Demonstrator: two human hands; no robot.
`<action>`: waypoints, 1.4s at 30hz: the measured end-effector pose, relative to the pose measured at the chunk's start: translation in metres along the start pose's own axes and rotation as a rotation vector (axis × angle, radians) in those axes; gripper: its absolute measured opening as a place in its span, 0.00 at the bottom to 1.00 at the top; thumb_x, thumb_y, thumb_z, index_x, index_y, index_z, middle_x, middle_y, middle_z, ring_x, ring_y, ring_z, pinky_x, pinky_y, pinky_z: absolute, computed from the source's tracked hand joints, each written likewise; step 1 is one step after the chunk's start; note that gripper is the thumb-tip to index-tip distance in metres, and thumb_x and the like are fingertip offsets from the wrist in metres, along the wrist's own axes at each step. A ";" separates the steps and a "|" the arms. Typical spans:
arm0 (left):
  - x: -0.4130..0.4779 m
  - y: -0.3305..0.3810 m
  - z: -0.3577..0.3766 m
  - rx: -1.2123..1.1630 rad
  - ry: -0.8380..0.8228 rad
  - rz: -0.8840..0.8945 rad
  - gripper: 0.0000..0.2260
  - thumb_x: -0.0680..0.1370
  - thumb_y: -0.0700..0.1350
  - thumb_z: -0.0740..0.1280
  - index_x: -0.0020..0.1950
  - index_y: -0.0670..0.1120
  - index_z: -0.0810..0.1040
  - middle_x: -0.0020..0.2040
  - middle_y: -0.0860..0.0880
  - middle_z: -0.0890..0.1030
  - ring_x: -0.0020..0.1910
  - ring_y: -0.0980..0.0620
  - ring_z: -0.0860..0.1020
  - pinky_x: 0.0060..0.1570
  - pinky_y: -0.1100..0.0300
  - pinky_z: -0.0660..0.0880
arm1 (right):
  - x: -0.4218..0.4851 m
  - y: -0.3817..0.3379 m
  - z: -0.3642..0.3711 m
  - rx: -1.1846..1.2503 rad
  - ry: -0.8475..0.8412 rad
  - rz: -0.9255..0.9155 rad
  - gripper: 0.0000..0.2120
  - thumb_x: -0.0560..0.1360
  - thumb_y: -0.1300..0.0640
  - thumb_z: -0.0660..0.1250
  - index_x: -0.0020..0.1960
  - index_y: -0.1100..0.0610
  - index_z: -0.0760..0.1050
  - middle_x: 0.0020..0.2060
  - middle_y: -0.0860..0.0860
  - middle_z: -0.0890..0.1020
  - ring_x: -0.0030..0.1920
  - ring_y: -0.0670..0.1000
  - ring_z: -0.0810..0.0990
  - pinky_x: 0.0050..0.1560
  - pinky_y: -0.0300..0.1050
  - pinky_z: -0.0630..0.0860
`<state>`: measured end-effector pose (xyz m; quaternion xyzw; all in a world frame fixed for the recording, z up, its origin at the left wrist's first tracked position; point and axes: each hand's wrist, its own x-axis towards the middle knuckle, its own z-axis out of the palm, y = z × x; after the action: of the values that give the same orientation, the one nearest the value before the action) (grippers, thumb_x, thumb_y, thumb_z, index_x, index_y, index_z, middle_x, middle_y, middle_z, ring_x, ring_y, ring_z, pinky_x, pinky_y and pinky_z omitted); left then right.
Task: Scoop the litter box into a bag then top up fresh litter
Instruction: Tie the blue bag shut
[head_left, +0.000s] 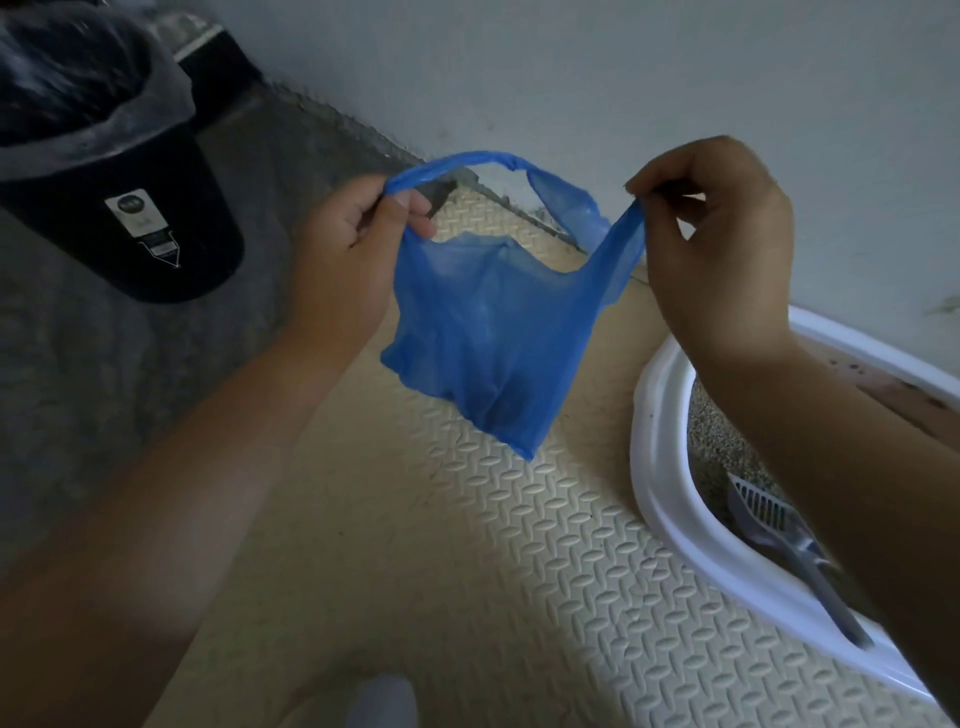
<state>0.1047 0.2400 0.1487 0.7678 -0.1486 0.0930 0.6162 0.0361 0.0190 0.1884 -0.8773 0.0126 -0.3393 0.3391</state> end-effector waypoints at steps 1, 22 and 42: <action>-0.001 0.000 -0.002 -0.008 -0.002 -0.004 0.09 0.80 0.40 0.59 0.46 0.43 0.79 0.38 0.53 0.82 0.41 0.57 0.80 0.49 0.62 0.75 | 0.001 -0.002 0.000 -0.002 -0.005 -0.009 0.12 0.70 0.69 0.59 0.44 0.57 0.77 0.41 0.46 0.76 0.43 0.45 0.77 0.48 0.42 0.76; -0.009 0.003 0.032 -0.045 -0.307 -0.222 0.11 0.82 0.40 0.55 0.50 0.48 0.77 0.27 0.54 0.73 0.28 0.57 0.71 0.36 0.64 0.71 | -0.011 -0.026 0.011 0.199 -0.205 0.000 0.20 0.68 0.75 0.60 0.53 0.54 0.73 0.44 0.51 0.77 0.46 0.47 0.79 0.48 0.40 0.78; -0.003 0.017 0.059 0.066 -0.547 -0.108 0.10 0.80 0.47 0.61 0.42 0.54 0.78 0.27 0.59 0.73 0.30 0.59 0.70 0.37 0.60 0.69 | -0.006 0.009 -0.003 -0.004 -0.229 0.139 0.10 0.72 0.60 0.71 0.53 0.54 0.77 0.46 0.49 0.81 0.43 0.43 0.81 0.45 0.36 0.78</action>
<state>0.0936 0.1792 0.1497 0.7910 -0.2652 -0.1460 0.5317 0.0312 0.0122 0.1808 -0.9079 0.0352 -0.2125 0.3595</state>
